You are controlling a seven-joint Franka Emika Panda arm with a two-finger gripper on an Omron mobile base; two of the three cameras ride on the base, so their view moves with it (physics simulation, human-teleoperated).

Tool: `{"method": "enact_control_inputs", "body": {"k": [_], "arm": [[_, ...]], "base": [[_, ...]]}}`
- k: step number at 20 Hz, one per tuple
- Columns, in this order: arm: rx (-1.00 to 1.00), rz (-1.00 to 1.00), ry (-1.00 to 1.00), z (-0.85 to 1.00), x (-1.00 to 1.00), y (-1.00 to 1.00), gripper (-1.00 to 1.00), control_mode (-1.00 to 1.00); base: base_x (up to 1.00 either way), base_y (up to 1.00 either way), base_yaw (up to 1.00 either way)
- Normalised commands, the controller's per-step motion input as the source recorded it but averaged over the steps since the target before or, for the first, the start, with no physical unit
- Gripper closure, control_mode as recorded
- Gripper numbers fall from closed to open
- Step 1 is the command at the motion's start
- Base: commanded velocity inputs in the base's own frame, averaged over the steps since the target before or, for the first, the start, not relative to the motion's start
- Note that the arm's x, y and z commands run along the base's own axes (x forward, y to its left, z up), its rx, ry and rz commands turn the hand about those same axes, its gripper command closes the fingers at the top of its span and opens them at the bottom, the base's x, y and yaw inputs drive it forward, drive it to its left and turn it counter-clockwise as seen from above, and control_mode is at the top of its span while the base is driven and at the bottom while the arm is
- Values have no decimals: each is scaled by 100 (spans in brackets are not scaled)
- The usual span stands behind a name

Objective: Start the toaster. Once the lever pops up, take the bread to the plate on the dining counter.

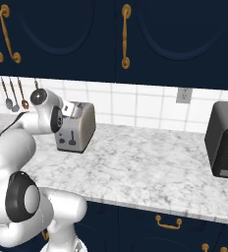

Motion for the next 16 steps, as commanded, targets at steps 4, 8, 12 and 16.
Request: {"method": "enact_control_inputs", "body": {"k": [4, 8, 12, 16], "arm": [[0, 0, -1, 0, 9, 0, -100, -100], [0, 0, 0, 0, 0, 0, -100, -100], [0, 0, 0, 0, 0, 0, -100, -100], [0, 0, 0, 0, 0, 0, -100, -100]], "base": [[0, 0, 0], [0, 0, 0], [0, 0, 0], [0, 0, 0]]}}
